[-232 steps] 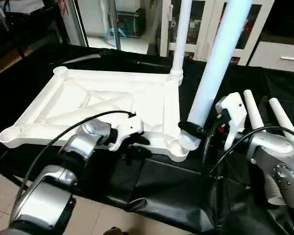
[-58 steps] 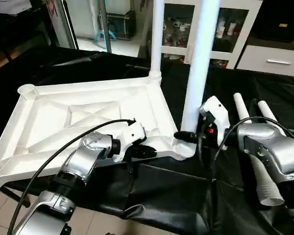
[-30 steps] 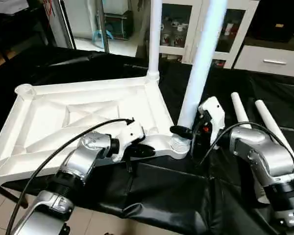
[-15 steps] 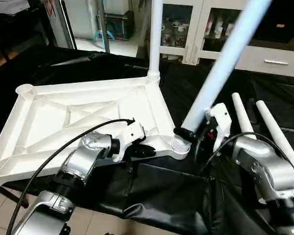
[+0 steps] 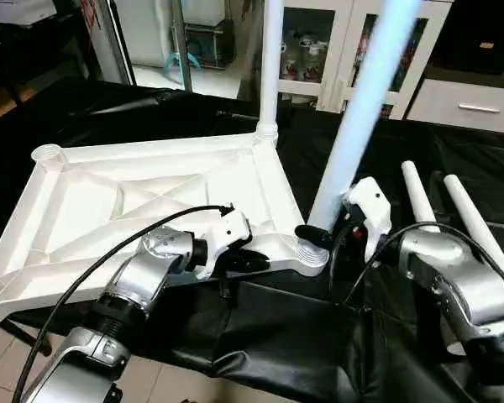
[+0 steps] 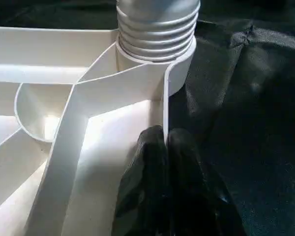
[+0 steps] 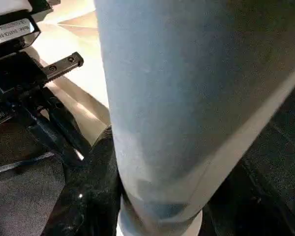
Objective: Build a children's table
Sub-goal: Insert table leg to table base
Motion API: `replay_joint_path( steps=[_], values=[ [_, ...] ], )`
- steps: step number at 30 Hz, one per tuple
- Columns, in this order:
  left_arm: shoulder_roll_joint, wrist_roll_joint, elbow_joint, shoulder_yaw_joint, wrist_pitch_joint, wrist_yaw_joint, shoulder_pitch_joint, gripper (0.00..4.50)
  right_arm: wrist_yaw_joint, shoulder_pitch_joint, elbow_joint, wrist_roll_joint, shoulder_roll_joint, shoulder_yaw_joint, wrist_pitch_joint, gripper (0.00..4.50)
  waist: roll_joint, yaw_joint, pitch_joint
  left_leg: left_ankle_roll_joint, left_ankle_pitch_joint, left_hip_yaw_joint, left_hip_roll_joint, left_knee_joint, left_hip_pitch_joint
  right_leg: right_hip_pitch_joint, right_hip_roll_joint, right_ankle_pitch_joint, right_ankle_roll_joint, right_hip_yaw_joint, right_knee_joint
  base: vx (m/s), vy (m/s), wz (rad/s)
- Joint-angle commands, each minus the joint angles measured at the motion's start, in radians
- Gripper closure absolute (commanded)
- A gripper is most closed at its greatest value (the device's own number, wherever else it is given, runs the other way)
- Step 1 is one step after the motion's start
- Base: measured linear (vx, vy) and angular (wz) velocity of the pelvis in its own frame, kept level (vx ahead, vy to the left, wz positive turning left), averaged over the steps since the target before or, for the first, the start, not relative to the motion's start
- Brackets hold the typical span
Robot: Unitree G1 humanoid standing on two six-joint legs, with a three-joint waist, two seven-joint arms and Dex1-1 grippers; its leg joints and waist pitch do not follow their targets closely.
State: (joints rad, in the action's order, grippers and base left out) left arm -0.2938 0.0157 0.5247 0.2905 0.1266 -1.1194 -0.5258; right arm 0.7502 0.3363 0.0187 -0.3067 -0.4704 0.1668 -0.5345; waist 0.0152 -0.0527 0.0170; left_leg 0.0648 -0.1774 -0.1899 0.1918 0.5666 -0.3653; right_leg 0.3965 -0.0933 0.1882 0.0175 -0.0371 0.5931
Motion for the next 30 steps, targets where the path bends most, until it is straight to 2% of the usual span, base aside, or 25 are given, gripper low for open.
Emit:
replay_joint_path(
  steps=[1, 5, 10, 14, 17, 19, 22, 23, 24, 25, 26, 27, 29, 30],
  values=[
    [-0.011, -0.028, 0.010, -0.031, 0.003, 0.018, 0.006, 4.50, -0.024, -0.065, 0.135, 0.081, -0.008, 0.068, -0.068, 2.66, -0.012, 0.001, -0.030, 0.002, -0.331, 0.013, 0.033, -0.073, 0.008, -0.026, -0.040, 0.317, -0.156, 0.030, -0.086, 0.000, 0.000, 0.00],
    [-0.011, -0.029, 0.001, -0.033, 0.005, 0.023, 0.013, 4.50, -0.019, -0.117, 0.118, 0.089, -0.008, 0.094, -0.046, 2.66, -0.013, 0.001, -0.029, 0.016, -0.368, 0.016, 0.035, -0.077, 0.011, -0.022, -0.041, 0.357, -0.137, 0.031, -0.091, 0.000, 0.000, 0.00],
    [-0.016, -0.031, -0.009, -0.036, 0.008, 0.026, 0.024, 4.50, -0.044, -0.146, 0.116, 0.089, 0.003, 0.084, -0.042, 2.66, -0.013, 0.001, -0.030, 0.016, -0.371, 0.015, 0.034, -0.078, 0.011, -0.023, -0.038, 0.323, -0.138, 0.031, -0.089, 0.000, 0.000, 0.00],
    [-0.018, -0.032, -0.013, -0.036, 0.010, 0.027, 0.027, 4.50, -0.069, -0.151, 0.133, 0.100, 0.015, 0.080, -0.017, 2.66, -0.011, 0.005, -0.024, 0.028, -0.445, 0.020, 0.033, -0.083, 0.020, -0.018, -0.042, 0.450, -0.111, 0.030, -0.103, 0.000, 0.000, 0.00],
    [-0.017, -0.032, -0.015, -0.036, 0.012, 0.030, 0.030, 4.50, -0.103, -0.140, 0.153, 0.110, 0.033, 0.066, 0.010, 2.66, -0.011, 0.009, -0.027, 0.030, -0.448, 0.023, 0.033, -0.086, 0.022, -0.019, -0.042, 0.452, -0.105, 0.030, -0.105, 0.000, 0.000, 0.00],
    [-0.012, -0.023, -0.014, -0.036, 0.024, 0.052, 0.032, 4.50, -0.168, -0.112, 0.183, 0.117, 0.068, 0.031, 0.034, 2.66, -0.010, 0.016, -0.025, 0.035, -0.458, 0.023, 0.033, -0.088, 0.019, -0.016, -0.040, 0.441, -0.113, 0.029, -0.104, 0.000, 0.000, 0.00],
    [0.009, -0.012, -0.025, -0.034, 0.068, 0.097, 0.037, 4.50, -0.294, -0.047, 0.245, 0.128, 0.127, -0.027, 0.061, 2.66, -0.007, 0.028, -0.024, 0.047, -0.487, 0.028, 0.031, -0.091, 0.018, -0.015, -0.041, 0.481, -0.106, 0.025, -0.107, 0.000, 0.000, 0.00],
    [0.020, -0.007, -0.030, -0.033, 0.081, 0.116, 0.036, 4.50, -0.336, -0.021, 0.268, 0.129, 0.149, -0.046, 0.070, 2.66, -0.004, 0.038, -0.023, 0.058, -0.510, 0.036, 0.030, -0.096, 0.014, -0.021, -0.043, 0.519, -0.093, 0.018, -0.109, 0.000, 0.000, 0.00],
    [0.035, 0.001, -0.035, -0.030, 0.100, 0.140, 0.034, 4.50, -0.384, 0.007, 0.296, 0.130, 0.175, -0.067, 0.081, 2.66, -0.006, 0.042, -0.023, 0.059, -0.519, 0.038, 0.029, -0.095, 0.015, -0.019, -0.042, 0.527, -0.089, 0.017, -0.111, 0.000, 0.000, 0.00],
    [0.055, 0.010, -0.039, -0.026, 0.121, 0.172, 0.028, 4.50, -0.433, 0.039, 0.330, 0.132, 0.204, -0.086, 0.096, 2.66, -0.004, 0.046, -0.023, 0.063, -0.541, 0.039, 0.029, -0.093, 0.021, -0.012, -0.042, 0.532, -0.089, 0.018, -0.115, 0.000, 0.000, 0.00],
    [0.066, 0.015, -0.040, -0.024, 0.131, 0.187, 0.024, 4.50, -0.451, 0.054, 0.347, 0.133, 0.216, -0.092, 0.104, 2.66, -0.008, 0.051, -0.022, 0.062, -0.554, 0.038, 0.028, -0.092, 0.024, -0.007, -0.041, 0.535, -0.093, 0.019, -0.117, 0.000, 0.000, 0.00],
    [0.076, 0.018, -0.041, -0.022, 0.142, 0.202, 0.020, 4.50, -0.468, 0.068, 0.366, 0.136, 0.228, -0.097, 0.114, 2.66, -0.005, 0.056, -0.022, 0.062, -0.567, 0.041, 0.025, -0.090, 0.025, -0.007, -0.041, 0.547, -0.095, 0.016, -0.119, -0.050, 0.020, -0.06],
    [0.113, 0.024, -0.031, -0.025, 0.172, 0.259, -0.002, 4.50, -0.526, 0.112, 0.430, 0.151, 0.257, -0.105, 0.141, 2.66, -0.006, 0.058, -0.021, 0.057, -0.560, 0.043, 0.025, -0.091, 0.020, -0.010, -0.041, 0.534, -0.094, 0.016, -0.120, 0.000, 0.000, 0.00],
    [0.140, 0.027, -0.012, -0.032, 0.189, 0.302, -0.024, 4.50, -0.560, 0.142, 0.474, 0.152, 0.276, -0.114, 0.156, 2.66, -0.016, 0.060, -0.021, 0.054, -0.554, 0.041, 0.025, -0.089, 0.018, -0.009, -0.040, 0.528, -0.095, 0.016, -0.120, 0.000, 0.000, 0.00]
  ],
)
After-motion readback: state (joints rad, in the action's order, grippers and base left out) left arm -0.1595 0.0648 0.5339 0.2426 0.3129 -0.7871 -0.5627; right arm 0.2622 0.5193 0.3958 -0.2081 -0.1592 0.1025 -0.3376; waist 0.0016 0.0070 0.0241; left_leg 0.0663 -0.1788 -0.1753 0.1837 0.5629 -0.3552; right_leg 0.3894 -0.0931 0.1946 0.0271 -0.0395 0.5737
